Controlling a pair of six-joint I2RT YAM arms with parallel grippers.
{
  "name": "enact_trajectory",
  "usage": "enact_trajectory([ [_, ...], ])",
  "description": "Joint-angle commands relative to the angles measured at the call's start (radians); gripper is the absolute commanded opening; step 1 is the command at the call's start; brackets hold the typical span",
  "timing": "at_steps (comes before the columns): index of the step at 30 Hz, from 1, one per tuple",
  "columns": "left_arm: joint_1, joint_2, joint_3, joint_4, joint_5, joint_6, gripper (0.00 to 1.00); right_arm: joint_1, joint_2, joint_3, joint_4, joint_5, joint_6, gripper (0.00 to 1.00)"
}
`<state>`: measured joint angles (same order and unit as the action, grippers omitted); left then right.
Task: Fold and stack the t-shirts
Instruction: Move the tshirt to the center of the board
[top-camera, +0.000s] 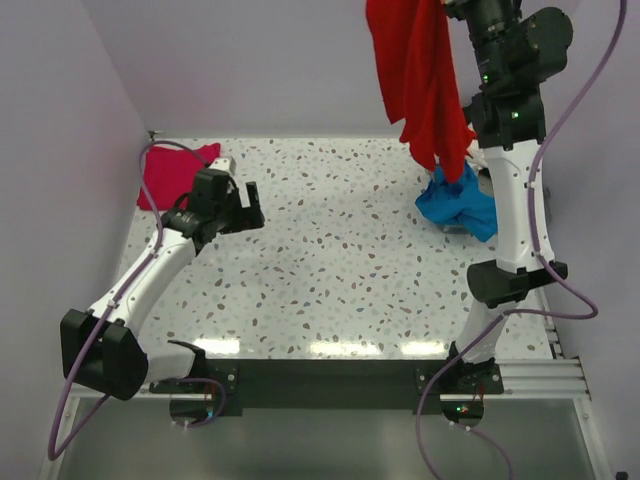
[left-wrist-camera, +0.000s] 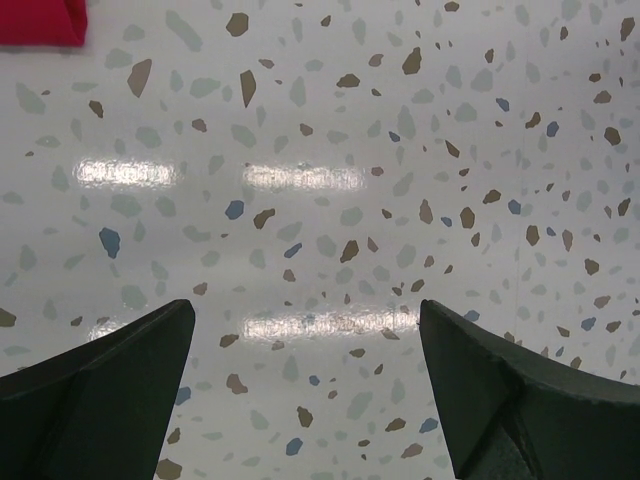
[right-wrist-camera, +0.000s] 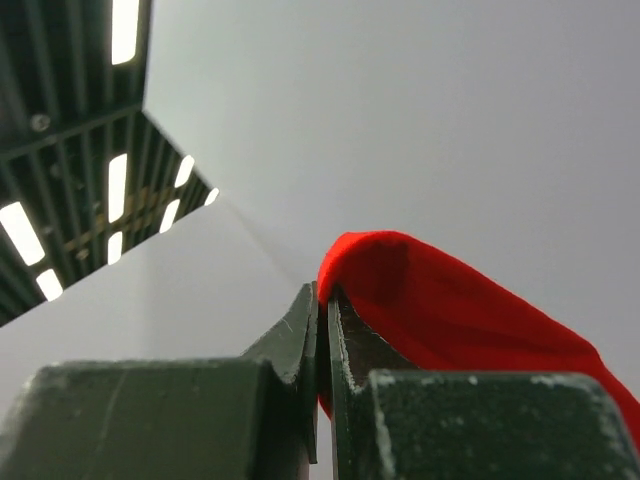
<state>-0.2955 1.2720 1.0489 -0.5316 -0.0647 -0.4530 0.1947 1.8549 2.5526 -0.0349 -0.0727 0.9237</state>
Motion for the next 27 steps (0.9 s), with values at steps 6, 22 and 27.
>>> enact_trajectory([
  [6, 0.006, -0.016, 0.059, 0.036, -0.035, 0.008, 1.00, 0.115, -0.069, 0.032, 0.127, -0.140, 0.055, 0.00],
  [22, 0.006, -0.040, 0.042, -0.030, -0.158, 0.014, 1.00, 0.204, -0.335, -1.105, -0.336, 0.173, -0.273, 0.37],
  [27, 0.004, -0.028, -0.027, -0.008, -0.156, 0.017, 1.00, 0.224, -0.353, -1.272, -0.499, 0.297, -0.408, 0.75],
])
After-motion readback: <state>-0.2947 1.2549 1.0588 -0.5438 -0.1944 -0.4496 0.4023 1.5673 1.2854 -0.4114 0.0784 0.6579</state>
